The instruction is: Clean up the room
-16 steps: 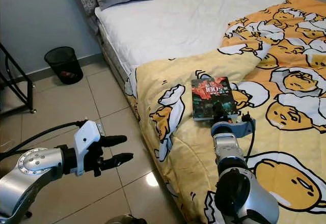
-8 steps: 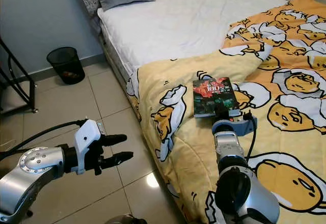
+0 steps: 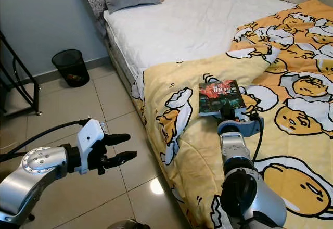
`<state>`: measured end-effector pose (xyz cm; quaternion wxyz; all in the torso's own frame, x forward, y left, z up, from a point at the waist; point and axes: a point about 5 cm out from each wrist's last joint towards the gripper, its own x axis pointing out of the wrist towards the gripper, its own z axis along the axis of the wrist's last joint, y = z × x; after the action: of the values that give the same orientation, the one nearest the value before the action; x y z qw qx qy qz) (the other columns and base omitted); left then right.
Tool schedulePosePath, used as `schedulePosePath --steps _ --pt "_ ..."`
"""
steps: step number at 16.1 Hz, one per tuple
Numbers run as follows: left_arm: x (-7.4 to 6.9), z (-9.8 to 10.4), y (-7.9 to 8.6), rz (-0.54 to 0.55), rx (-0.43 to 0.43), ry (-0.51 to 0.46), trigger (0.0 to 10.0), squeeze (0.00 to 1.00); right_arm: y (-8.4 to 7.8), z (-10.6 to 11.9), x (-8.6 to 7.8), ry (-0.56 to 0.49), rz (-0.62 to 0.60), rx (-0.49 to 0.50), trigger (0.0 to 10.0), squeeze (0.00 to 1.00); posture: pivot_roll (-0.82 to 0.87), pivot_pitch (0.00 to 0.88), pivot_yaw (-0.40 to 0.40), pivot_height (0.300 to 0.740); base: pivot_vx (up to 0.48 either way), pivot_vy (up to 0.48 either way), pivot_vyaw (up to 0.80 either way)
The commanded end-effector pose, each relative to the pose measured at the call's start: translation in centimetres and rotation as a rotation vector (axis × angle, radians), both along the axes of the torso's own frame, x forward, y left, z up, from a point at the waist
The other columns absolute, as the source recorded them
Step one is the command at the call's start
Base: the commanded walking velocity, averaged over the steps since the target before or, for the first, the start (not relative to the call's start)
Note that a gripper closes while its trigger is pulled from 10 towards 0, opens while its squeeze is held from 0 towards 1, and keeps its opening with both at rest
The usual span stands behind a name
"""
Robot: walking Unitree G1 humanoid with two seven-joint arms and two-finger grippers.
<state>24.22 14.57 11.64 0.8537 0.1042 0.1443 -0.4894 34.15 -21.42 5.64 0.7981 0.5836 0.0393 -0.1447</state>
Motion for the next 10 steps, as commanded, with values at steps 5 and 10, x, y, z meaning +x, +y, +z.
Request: schedulePosePath --steps 5,10 --pt "0.4 -0.8 -0.2 0.078 0.009 0.022 10.0 0.0 -1.4 0.7 -0.7 -0.13 0.039 -0.094 0.0 0.0 -0.02 0.0 0.083 0.74 0.0 0.0 0.0" --pt "2.7 -0.9 1.3 0.321 0.054 -0.136 10.0 0.0 -2.7 4.5 -4.3 -0.289 -0.016 -0.326 0.0 0.0 -0.04 0.0 0.092 0.74 0.0 0.0 0.0"
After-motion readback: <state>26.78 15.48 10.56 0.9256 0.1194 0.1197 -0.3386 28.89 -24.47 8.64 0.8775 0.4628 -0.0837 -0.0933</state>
